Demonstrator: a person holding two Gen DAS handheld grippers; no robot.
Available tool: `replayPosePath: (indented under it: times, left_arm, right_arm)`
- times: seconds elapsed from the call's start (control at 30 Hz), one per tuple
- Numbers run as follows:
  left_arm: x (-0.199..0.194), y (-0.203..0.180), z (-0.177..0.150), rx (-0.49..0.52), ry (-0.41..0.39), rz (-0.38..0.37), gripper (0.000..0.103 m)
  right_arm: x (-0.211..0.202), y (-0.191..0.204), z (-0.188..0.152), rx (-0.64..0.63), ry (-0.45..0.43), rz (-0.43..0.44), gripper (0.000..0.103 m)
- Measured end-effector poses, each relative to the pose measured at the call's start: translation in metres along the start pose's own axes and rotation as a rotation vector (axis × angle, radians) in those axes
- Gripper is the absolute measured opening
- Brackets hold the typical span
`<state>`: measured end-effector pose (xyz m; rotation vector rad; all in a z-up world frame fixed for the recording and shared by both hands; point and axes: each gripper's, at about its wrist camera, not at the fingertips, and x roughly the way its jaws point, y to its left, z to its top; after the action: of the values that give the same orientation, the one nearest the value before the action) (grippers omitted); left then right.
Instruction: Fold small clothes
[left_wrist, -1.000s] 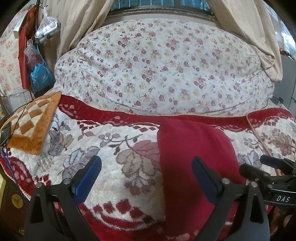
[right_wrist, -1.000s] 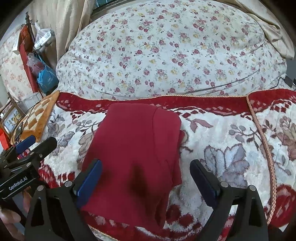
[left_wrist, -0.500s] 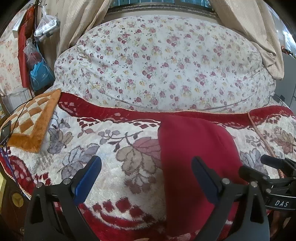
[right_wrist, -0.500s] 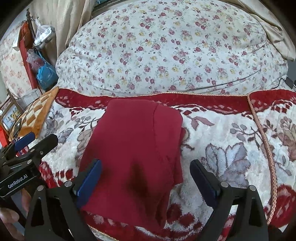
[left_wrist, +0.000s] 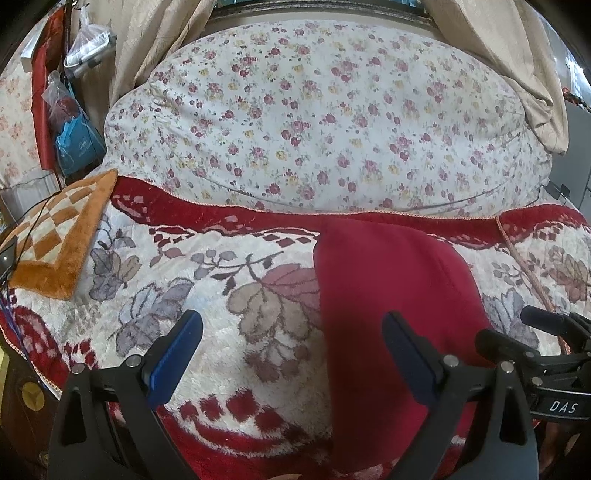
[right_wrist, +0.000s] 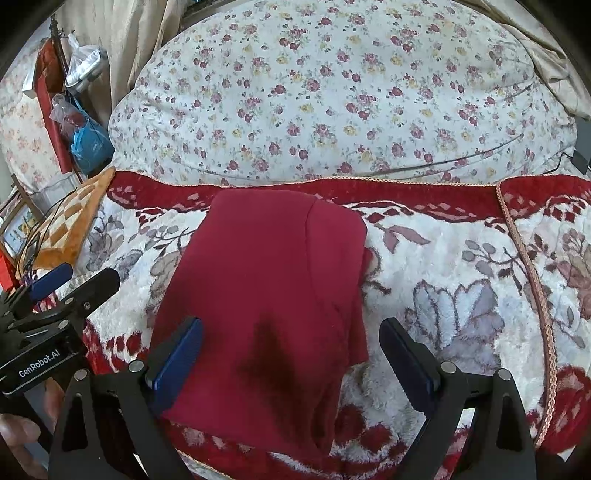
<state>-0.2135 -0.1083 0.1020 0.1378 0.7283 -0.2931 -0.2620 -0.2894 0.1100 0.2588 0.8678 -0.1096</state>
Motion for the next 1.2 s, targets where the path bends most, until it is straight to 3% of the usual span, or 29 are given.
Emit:
replayPosePath:
  times: [1.2]
  left_arm:
    - [0.027,0.000,-0.005,0.001,0.052,-0.020,0.097]
  right_arm:
    - [0.022,-0.002,-0.004,0.015,0.063,0.005,0.098]
